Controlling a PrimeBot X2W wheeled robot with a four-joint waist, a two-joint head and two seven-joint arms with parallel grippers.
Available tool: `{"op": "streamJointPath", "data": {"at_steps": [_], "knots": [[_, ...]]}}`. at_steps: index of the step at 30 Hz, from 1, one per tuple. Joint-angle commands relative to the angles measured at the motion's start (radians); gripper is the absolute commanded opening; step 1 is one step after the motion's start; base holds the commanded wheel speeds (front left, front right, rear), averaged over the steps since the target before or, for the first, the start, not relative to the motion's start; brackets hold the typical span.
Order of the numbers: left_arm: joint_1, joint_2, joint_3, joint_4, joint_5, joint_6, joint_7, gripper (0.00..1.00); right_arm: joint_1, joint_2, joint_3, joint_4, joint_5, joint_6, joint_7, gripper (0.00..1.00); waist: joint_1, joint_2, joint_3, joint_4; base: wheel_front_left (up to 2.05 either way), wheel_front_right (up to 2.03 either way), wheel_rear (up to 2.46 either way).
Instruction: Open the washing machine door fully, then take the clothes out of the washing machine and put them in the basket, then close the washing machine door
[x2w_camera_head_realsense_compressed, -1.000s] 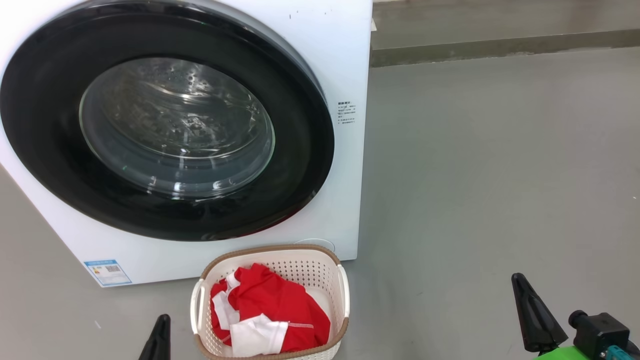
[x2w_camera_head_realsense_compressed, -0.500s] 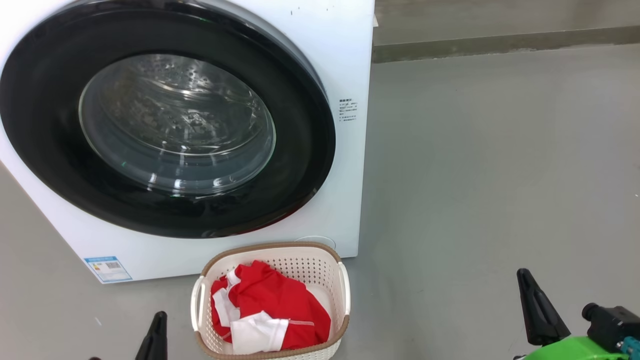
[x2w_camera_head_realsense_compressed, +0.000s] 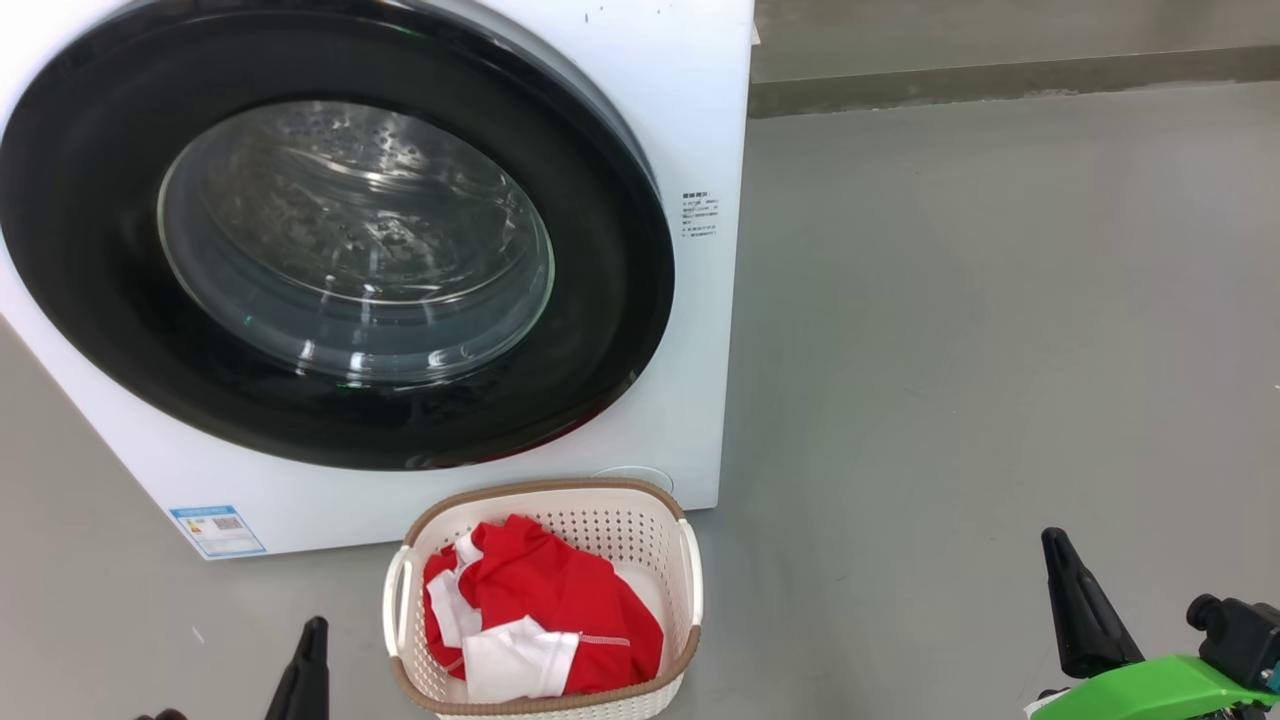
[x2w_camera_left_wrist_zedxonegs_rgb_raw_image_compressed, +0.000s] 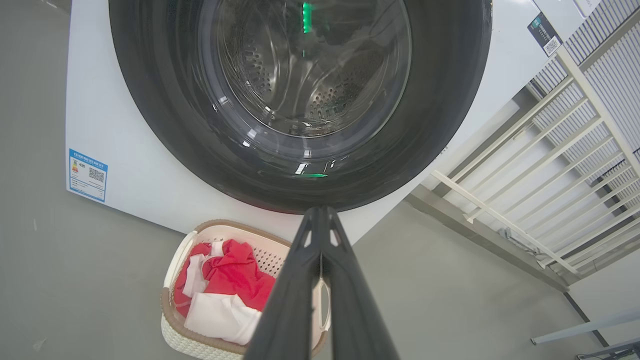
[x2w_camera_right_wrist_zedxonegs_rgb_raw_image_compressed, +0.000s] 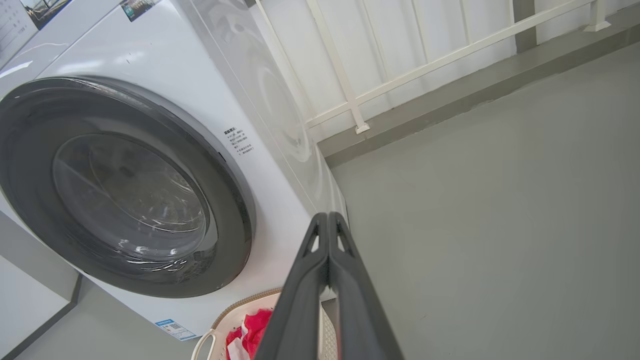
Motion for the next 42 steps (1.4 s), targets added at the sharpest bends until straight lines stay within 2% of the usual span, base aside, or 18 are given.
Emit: {"op": "streamJointPath", "data": {"at_steps": [1, 42], "knots": [[-0.052, 0.007, 0.02, -0.018, -0.028, -0.002, 0.006, 0.0, -0.047, -0.014, 0.0, -0.021, 0.042, -0.001, 0.008, 0.0, -0.0001, 0.0, 0.001, 0.0, 0.0, 0.0, 0.0], [-0.115, 0.003, 0.046, 0.009, -0.462, -0.005, 0.121, 0.0, -0.116, -0.022, -0.009, 0.014, 0.533, -0.002, 0.125, 0.0, -0.0001, 0.0, 0.026, 0.01, 0.0, 0.0, 0.0]]}}
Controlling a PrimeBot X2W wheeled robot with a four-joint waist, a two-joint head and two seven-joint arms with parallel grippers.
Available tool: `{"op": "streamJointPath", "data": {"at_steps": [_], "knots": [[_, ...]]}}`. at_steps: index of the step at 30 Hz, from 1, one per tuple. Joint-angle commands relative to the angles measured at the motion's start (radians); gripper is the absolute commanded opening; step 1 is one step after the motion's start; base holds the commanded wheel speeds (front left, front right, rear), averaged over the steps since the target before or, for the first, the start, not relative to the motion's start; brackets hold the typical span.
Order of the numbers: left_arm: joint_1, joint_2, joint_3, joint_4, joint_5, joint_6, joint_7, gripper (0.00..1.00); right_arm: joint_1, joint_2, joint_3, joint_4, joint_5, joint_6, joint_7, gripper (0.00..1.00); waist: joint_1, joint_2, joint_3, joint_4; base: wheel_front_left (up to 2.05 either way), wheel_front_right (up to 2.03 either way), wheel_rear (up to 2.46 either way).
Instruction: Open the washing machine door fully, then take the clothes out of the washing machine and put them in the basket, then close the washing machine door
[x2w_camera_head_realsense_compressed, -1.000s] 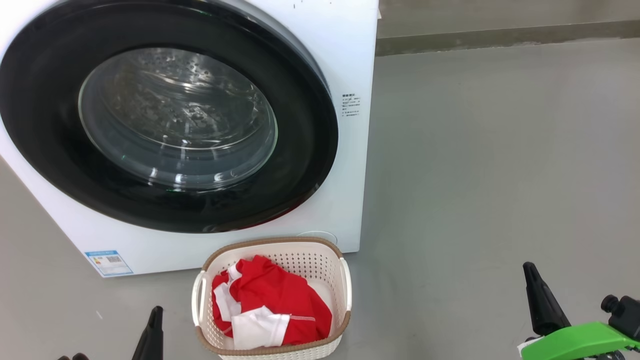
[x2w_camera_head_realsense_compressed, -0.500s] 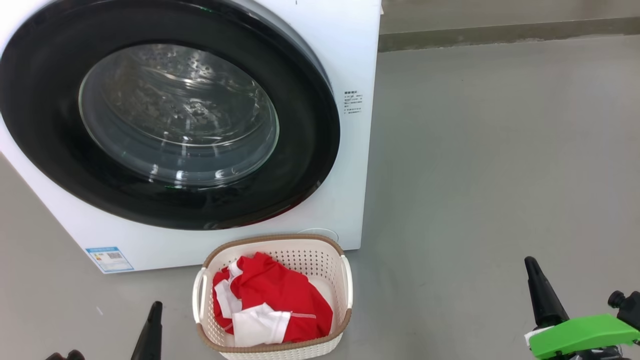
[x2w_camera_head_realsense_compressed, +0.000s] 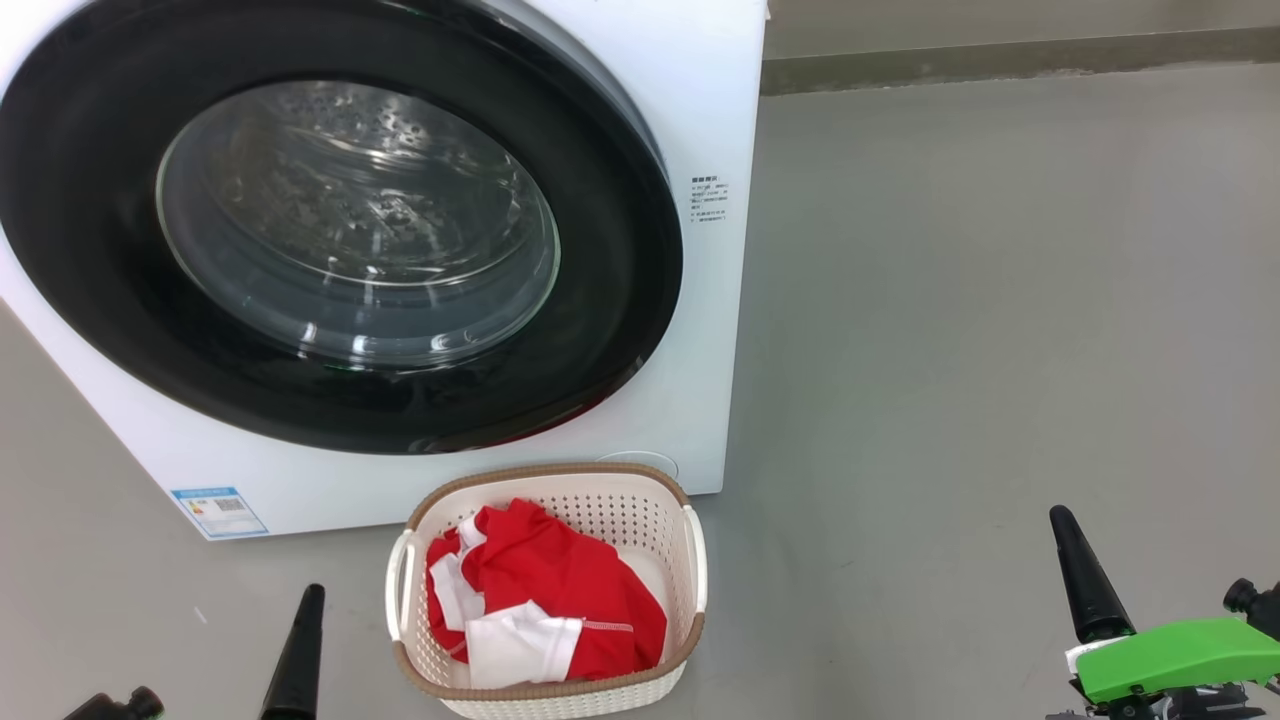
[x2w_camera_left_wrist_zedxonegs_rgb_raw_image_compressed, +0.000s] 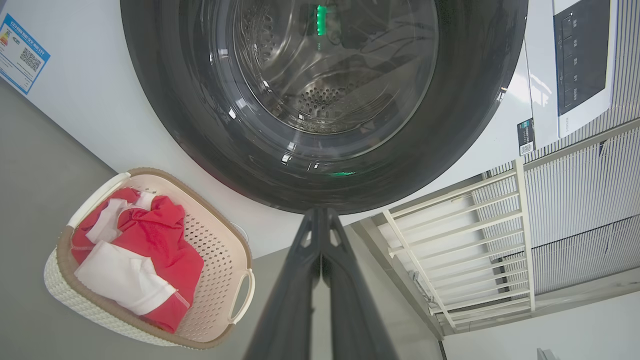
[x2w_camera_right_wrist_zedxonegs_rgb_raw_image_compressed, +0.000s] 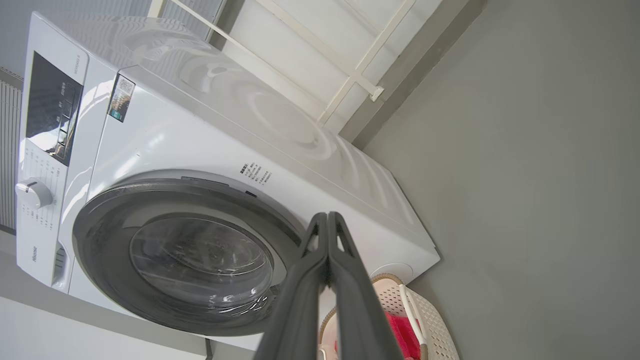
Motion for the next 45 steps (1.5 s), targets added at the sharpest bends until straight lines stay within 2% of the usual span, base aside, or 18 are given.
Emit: {"op": "streamJointPath", "data": {"at_steps": [1, 40, 45], "knots": [[-0.043, 0.006, 0.028, -0.019, -0.023, -0.005, 0.009, 0.0, -0.054, -0.018, 0.01, -0.021, 0.035, 0.0, 0.005, 0.0, -0.0001, 0.0, 0.001, 0.0, 0.0, 0.0, 0.0], [-0.104, 0.003, 0.053, 0.007, -0.448, -0.007, 0.121, 0.0, -0.121, -0.026, 0.001, 0.013, 0.515, -0.001, 0.12, 0.0, -0.0001, 0.0, 0.025, 0.01, 0.0, 0.0, 0.0], [-0.105, 0.003, 0.054, 0.007, -0.451, -0.007, 0.122, 0.0, -0.122, -0.026, 0.001, 0.014, 0.519, -0.001, 0.121, 0.0, -0.0001, 0.0, 0.025, 0.01, 0.0, 0.0, 0.0]]}}
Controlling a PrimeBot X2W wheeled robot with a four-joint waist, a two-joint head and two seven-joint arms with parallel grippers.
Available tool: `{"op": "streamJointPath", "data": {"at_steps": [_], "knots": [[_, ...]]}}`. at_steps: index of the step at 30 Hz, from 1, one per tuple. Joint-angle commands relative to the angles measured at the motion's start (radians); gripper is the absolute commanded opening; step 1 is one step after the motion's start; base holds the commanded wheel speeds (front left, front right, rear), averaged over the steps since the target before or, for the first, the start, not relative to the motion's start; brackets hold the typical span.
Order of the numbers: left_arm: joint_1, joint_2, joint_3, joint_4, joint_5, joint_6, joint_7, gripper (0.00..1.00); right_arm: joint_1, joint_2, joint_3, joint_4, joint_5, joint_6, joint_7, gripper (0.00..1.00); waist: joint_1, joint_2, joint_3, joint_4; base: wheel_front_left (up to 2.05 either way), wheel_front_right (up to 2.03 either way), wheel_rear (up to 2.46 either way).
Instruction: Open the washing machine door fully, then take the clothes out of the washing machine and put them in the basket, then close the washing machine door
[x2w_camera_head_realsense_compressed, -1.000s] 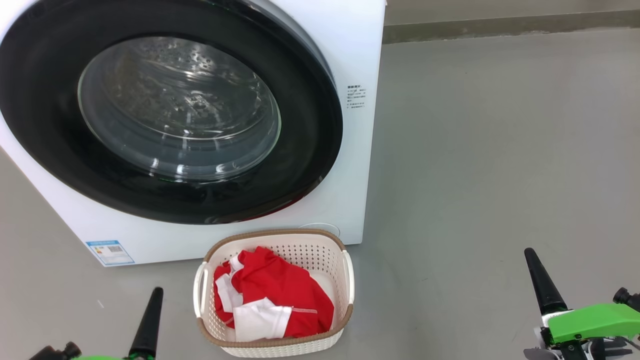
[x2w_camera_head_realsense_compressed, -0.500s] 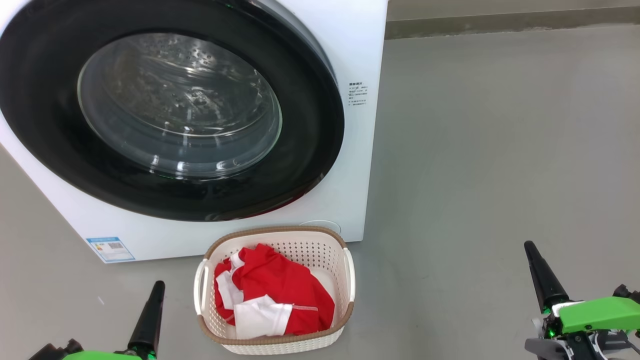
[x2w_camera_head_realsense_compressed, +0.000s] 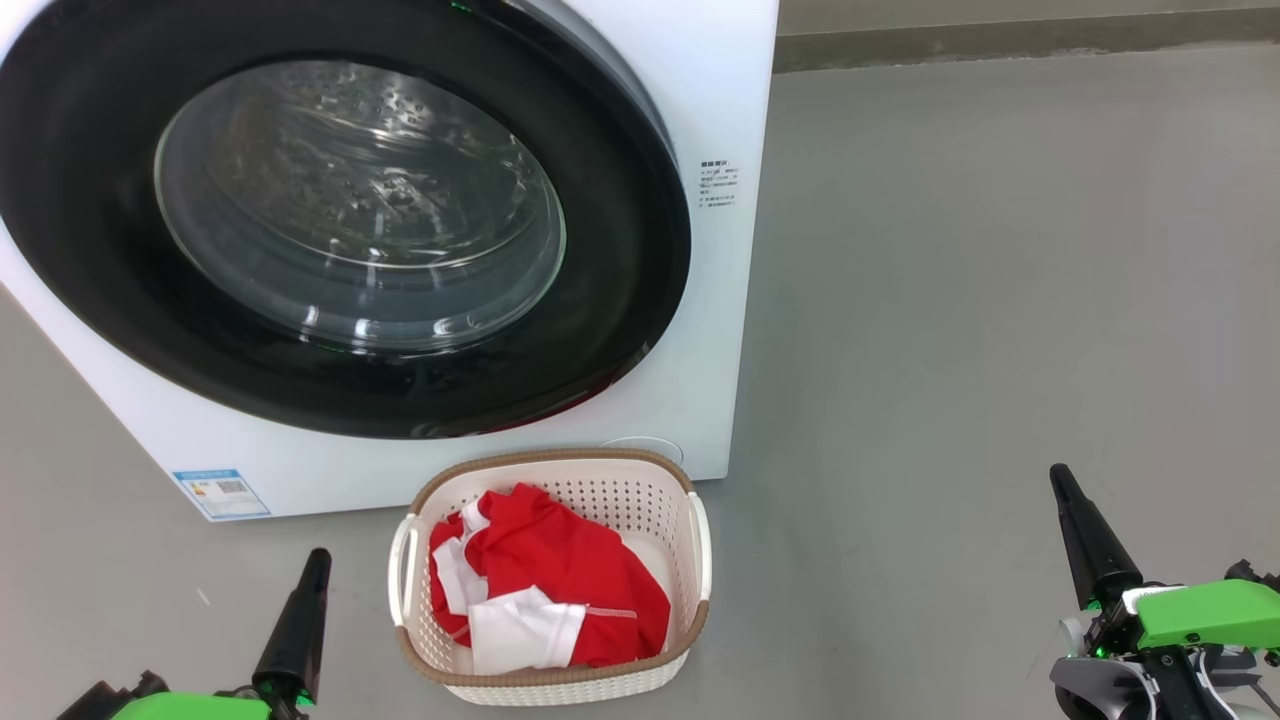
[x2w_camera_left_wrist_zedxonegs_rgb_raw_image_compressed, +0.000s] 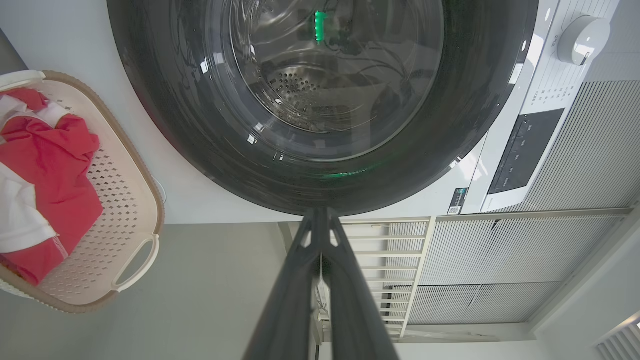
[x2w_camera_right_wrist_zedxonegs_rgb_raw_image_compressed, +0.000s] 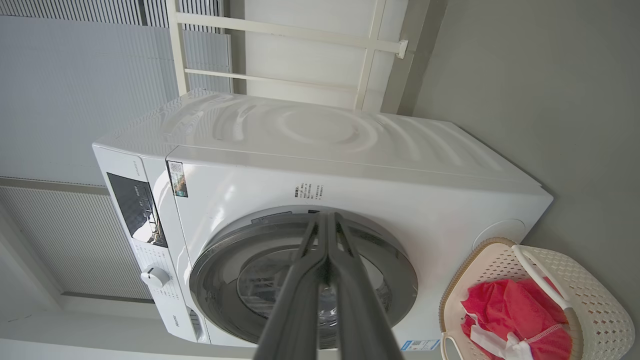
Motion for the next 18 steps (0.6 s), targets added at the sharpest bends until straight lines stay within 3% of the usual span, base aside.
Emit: {"op": "streamJointPath", "data": {"at_steps": [1, 18], "knots": [[-0.039, 0.011, 0.035, -0.02, -0.007, -0.007, 0.005, 0.0, -0.043, -0.015, 0.017, -0.024, 0.004, -0.001, 0.006, 0.0, -0.0001, 0.0, 0.0, 0.0, 0.0, 0.0, 0.0], [-0.039, 0.011, 0.035, -0.02, -0.007, -0.007, 0.005, 0.0, -0.043, -0.015, 0.017, -0.024, 0.004, -0.001, 0.006, 0.0, -0.0001, 0.0, 0.0, 0.0, 0.0, 0.0, 0.0]]}}
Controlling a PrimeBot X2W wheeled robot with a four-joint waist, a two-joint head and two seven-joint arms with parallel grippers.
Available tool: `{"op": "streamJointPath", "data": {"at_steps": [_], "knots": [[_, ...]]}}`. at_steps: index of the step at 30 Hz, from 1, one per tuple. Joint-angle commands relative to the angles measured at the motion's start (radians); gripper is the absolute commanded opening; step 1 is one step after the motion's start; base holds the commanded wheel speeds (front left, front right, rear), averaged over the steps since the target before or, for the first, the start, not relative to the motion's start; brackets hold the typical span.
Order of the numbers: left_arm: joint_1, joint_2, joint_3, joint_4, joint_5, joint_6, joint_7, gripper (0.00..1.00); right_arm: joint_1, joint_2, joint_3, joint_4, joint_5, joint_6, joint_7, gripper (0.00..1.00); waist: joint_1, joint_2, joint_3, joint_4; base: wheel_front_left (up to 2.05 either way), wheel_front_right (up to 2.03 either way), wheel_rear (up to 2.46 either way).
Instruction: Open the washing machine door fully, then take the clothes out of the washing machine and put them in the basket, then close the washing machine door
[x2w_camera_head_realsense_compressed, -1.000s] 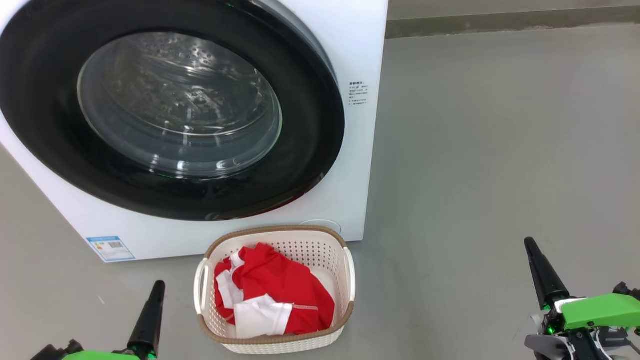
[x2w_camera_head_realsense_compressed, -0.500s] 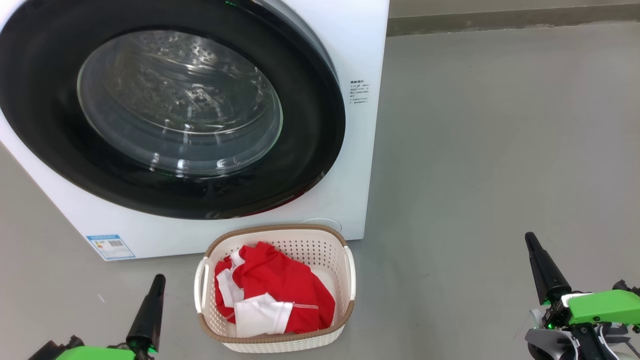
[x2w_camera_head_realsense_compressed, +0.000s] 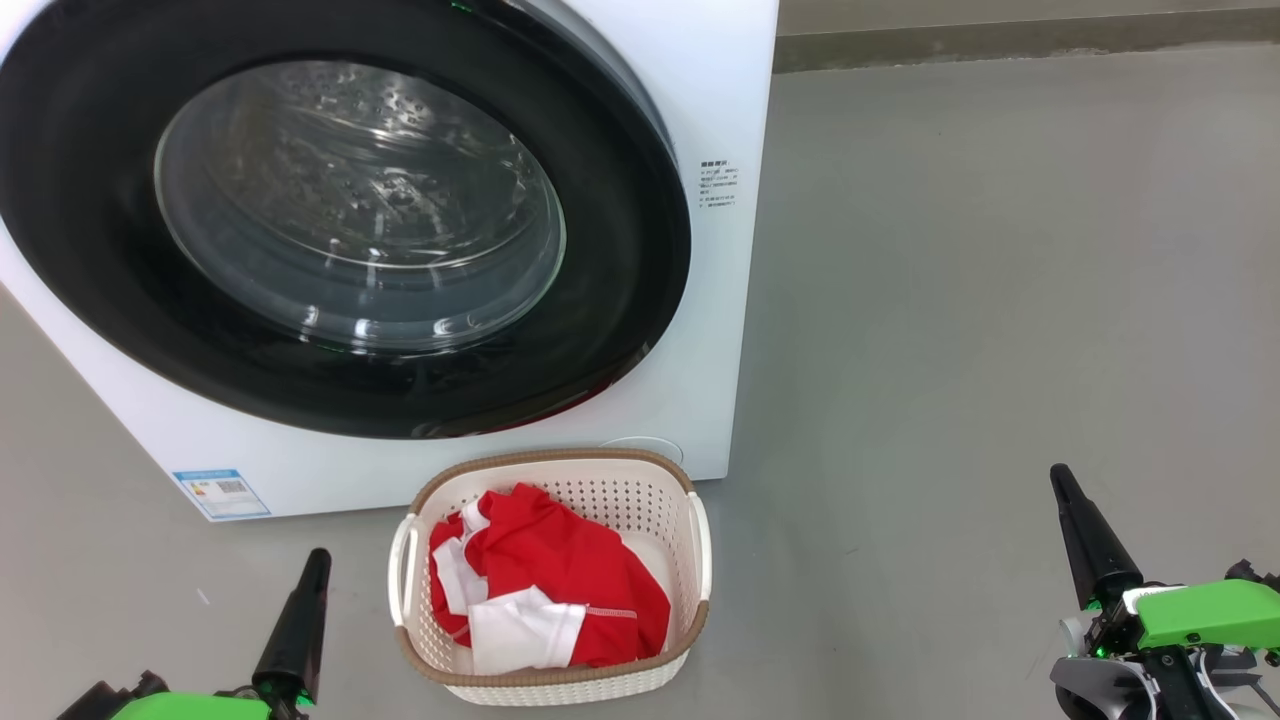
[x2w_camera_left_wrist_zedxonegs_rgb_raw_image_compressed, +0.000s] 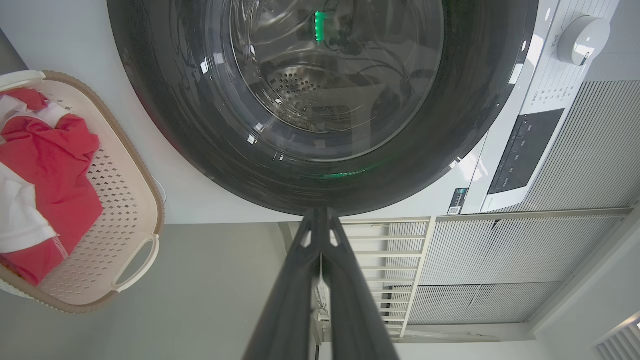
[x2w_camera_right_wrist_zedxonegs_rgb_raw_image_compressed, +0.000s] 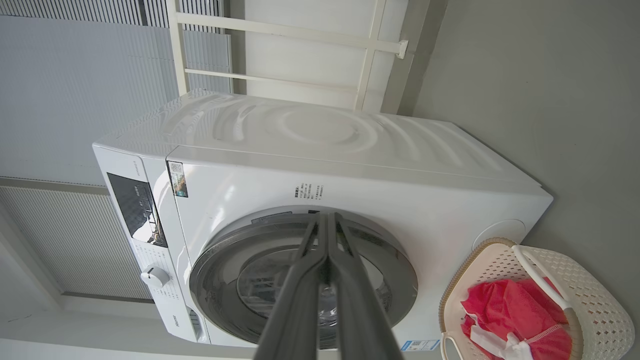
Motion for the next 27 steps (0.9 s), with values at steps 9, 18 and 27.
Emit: {"op": "streamJointPath", "data": {"at_steps": [9, 18, 27], "knots": [[-0.039, 0.011, 0.034, -0.02, -0.007, -0.007, 0.005, 0.0, -0.043, -0.014, 0.017, -0.024, 0.004, -0.001, 0.006, 0.0, -0.0001, 0.0, 0.0, 0.0, 0.0, 0.0, 0.0], [-0.039, 0.011, 0.034, -0.02, -0.007, -0.007, 0.005, 0.0, -0.043, -0.014, 0.017, -0.024, 0.004, -0.001, 0.006, 0.0, -0.0001, 0.0, 0.0, 0.0, 0.0, 0.0, 0.0], [-0.039, 0.011, 0.034, -0.02, -0.007, -0.007, 0.004, 0.0, -0.043, -0.014, 0.017, -0.024, 0.004, -0.001, 0.006, 0.0, -0.0001, 0.0, 0.0, 0.0, 0.0, 0.0, 0.0]]}}
